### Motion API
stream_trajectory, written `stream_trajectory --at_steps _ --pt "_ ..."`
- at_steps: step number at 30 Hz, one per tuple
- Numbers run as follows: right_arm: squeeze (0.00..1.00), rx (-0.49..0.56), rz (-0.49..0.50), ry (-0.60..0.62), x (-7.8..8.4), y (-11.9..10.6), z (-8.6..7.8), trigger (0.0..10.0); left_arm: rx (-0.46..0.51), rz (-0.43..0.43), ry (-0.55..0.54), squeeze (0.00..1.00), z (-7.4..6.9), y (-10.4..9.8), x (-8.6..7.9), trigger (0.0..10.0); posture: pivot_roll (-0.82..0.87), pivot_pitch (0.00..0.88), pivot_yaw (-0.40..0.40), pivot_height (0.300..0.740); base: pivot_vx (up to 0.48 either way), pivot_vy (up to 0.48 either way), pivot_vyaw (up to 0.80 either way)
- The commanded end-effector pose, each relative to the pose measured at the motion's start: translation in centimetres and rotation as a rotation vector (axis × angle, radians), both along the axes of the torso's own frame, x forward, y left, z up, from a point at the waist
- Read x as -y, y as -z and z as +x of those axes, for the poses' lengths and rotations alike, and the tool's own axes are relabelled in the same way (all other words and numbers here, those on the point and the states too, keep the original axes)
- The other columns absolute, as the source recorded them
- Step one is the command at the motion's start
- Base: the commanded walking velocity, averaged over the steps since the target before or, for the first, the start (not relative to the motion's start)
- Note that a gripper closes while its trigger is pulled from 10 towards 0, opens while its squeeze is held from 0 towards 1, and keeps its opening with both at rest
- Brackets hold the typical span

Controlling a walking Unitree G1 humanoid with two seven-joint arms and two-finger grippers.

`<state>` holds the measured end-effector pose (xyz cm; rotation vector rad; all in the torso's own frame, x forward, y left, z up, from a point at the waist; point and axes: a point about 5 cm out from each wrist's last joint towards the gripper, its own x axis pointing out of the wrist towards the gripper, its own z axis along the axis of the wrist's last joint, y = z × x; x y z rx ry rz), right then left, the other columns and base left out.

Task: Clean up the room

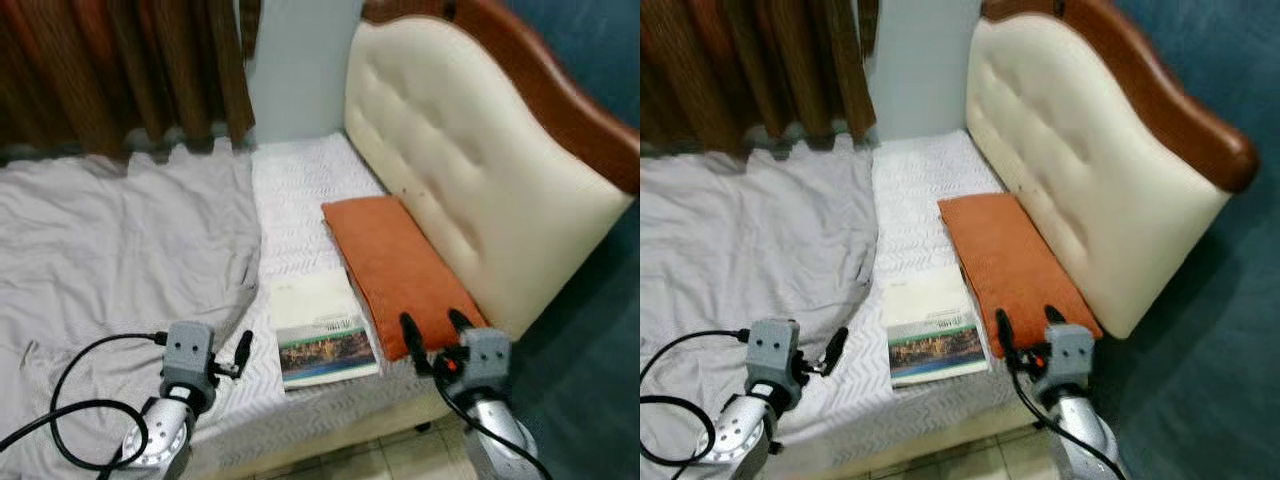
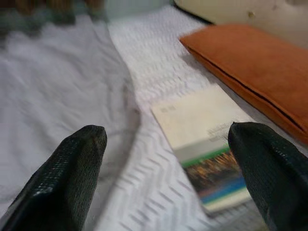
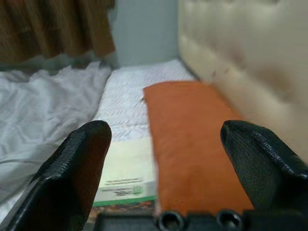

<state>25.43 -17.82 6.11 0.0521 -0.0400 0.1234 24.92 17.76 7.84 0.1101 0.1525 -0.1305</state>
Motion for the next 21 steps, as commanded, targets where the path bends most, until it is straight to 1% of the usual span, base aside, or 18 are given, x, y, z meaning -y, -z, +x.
stream_trajectory --at_steps 1,2,3,5,7,10,12,13,14,15,16,17,18,21 --pt "0.00 -0.009 -0.004 0.036 1.5 0.2 -1.5 10.0 0.037 0.056 -0.014 0.00 0.1 0.0 -0.5 10.0 -0.01 0.000 0.001 0.740 0.000 0.000 0.00" --pt "0.00 -0.011 -0.001 0.051 2.0 0.3 -2.4 10.0 0.067 0.071 -0.007 0.00 0.0 -0.3 -0.4 10.0 -0.01 0.000 0.010 0.740 0.000 0.000 0.00" --pt "0.00 -0.012 0.002 0.059 2.2 0.4 -2.9 10.0 0.085 0.081 -0.002 0.00 -0.1 -0.5 -0.3 10.0 -0.01 0.000 0.010 0.740 0.000 0.000 0.00" --pt "0.00 -0.034 0.001 0.070 2.3 0.8 -4.0 10.0 0.117 0.050 0.006 0.00 -0.1 -1.0 -0.1 10.0 -0.02 0.000 0.029 0.740 0.000 0.000 0.00" --pt "0.00 -0.068 -0.006 0.077 2.2 1.2 -4.1 10.0 0.120 0.027 0.004 0.00 0.1 -0.9 0.2 10.0 -0.03 0.000 0.038 0.740 0.000 0.000 0.00" --pt "0.00 -0.089 -0.040 0.070 1.8 1.5 -3.0 10.0 0.107 -0.002 0.011 0.00 0.9 -0.4 0.7 10.0 -0.04 0.000 0.039 0.740 0.000 0.000 -0.69" --pt "0.00 -0.103 -0.007 0.059 1.4 1.4 -2.1 10.0 0.097 0.000 0.015 0.00 1.3 -0.2 1.0 10.0 -0.04 0.000 0.043 0.740 0.000 0.431 -0.80" --pt "0.00 -0.103 -0.007 0.059 1.4 1.4 -2.1 10.0 0.097 0.000 0.015 0.00 1.3 -0.2 1.0 10.0 -0.04 0.000 0.043 0.740 0.000 0.431 -0.80" --pt "0.00 -0.104 0.004 0.048 1.2 1.1 -1.5 10.0 0.097 -0.004 0.014 0.00 1.5 -0.1 1.1 10.0 -0.04 0.000 0.043 0.740 0.000 0.450 0.00" --pt "0.00 -0.109 -0.013 0.032 1.0 0.9 -1.1 10.0 0.090 -0.005 0.014 0.00 1.5 0.1 1.1 10.0 -0.05 0.000 0.041 0.740 0.000 0.461 0.00" --pt "0.00 -0.109 -0.013 0.032 1.0 0.9 -1.1 10.0 0.090 -0.005 0.014 0.00 1.5 0.1 1.1 10.0 -0.05 0.000 0.041 0.740 0.000 0.461 0.00" --pt "0.00 -0.091 0.010 0.020 0.9 0.5 -0.7 10.0 0.085 -0.008 0.014 0.00 1.6 0.2 1.2 10.0 -0.05 0.000 0.040 0.740 0.000 0.461 0.00" --pt "0.00 -0.082 -0.016 -0.014 0.5 0.1 -0.2 10.0 0.072 -0.017 0.014 0.00 1.5 0.5 1.3 10.0 -0.04 0.000 0.039 0.740 0.000 0.461 0.52" --pt "0.00 -0.088 -0.017 -0.029 0.2 0.0 0.1 10.0 0.066 -0.021 0.016 0.00 1.4 0.7 1.6 10.0 -0.04 0.000 0.033 0.740 0.000 0.460 0.51"
